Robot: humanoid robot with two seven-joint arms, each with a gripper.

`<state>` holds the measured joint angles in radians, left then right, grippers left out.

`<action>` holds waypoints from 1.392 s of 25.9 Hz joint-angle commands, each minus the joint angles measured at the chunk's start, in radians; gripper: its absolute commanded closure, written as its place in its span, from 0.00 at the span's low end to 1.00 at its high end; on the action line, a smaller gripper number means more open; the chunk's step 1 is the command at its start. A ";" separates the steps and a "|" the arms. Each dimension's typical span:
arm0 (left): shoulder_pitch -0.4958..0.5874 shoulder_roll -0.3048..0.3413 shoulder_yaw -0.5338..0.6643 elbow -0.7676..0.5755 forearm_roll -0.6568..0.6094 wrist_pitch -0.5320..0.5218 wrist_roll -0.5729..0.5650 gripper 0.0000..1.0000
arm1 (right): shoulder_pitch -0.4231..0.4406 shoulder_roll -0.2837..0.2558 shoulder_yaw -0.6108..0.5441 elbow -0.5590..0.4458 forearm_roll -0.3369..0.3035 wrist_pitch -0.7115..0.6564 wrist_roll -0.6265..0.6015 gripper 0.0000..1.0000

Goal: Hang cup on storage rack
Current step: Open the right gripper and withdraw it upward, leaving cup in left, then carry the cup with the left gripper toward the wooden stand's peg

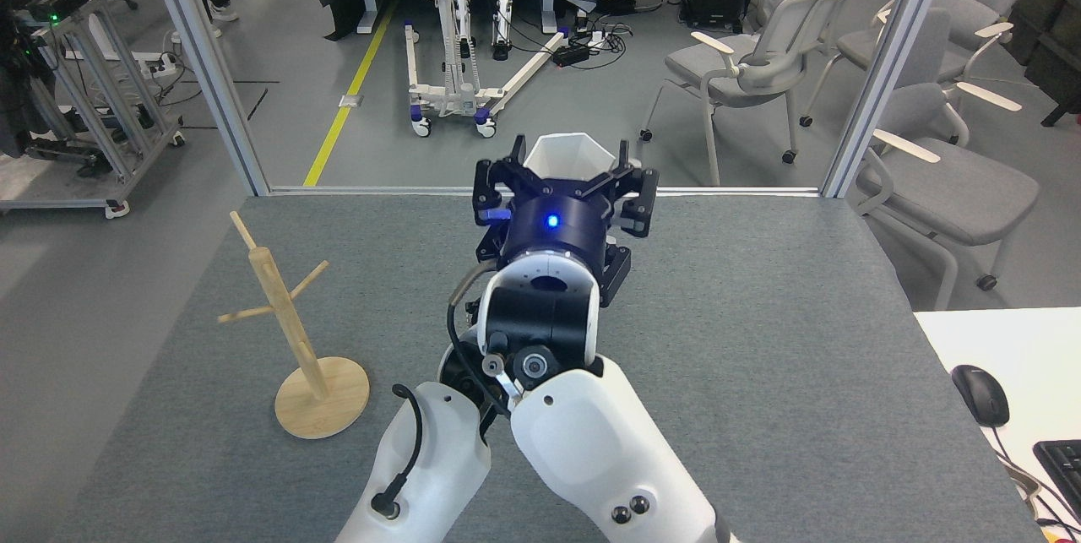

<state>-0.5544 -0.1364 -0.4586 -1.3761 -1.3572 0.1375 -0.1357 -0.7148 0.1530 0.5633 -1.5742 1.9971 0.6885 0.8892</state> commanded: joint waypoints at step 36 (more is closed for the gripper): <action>0.631 0.118 0.040 -0.342 -0.120 0.251 0.545 1.00 | 0.347 -0.328 -0.611 0.545 -0.646 -0.721 -1.015 0.01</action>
<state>0.0351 -0.0296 -0.4397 -1.7195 -1.4749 0.3235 0.4015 -0.4257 -0.1671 -0.0289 -1.0541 1.3630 0.0240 -0.0722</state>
